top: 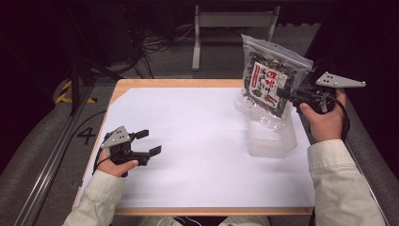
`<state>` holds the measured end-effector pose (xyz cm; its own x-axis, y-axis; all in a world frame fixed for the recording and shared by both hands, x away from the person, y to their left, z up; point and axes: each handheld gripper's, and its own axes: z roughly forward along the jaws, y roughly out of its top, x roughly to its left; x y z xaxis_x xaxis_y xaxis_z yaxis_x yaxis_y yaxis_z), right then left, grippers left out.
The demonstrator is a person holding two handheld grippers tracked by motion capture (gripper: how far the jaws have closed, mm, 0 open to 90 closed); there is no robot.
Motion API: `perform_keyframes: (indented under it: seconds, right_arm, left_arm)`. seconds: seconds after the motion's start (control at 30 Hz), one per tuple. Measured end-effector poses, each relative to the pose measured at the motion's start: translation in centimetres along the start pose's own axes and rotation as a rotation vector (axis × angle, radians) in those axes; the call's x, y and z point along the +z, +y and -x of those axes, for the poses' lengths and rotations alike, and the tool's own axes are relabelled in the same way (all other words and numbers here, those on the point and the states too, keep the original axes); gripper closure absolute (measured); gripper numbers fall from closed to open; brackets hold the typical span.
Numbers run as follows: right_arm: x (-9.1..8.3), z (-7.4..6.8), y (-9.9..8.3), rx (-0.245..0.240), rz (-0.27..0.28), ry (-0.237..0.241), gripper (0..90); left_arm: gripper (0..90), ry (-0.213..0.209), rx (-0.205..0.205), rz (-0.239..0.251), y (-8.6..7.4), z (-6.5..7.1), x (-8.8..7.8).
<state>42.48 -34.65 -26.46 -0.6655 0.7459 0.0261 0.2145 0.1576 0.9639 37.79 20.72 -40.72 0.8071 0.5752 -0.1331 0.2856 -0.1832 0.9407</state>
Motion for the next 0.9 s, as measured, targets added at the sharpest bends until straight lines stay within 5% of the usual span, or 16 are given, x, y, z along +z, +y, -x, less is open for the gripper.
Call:
perform_keyframes:
  seconds: [0.47, 0.9]
  right_arm:
    - [-0.1, 1.5, -1.9, 0.036, -0.004, -0.091, 75.9]
    - [-0.1, 2.0, -3.5, 0.064, -0.016, -0.112, 75.8]
  left_arm:
    - [17.0, 0.002, -0.002, -0.002, 0.0, -0.1, 0.0]
    - [17.1, 0.004, -0.002, -0.005, 0.0, -0.1, 0.0]
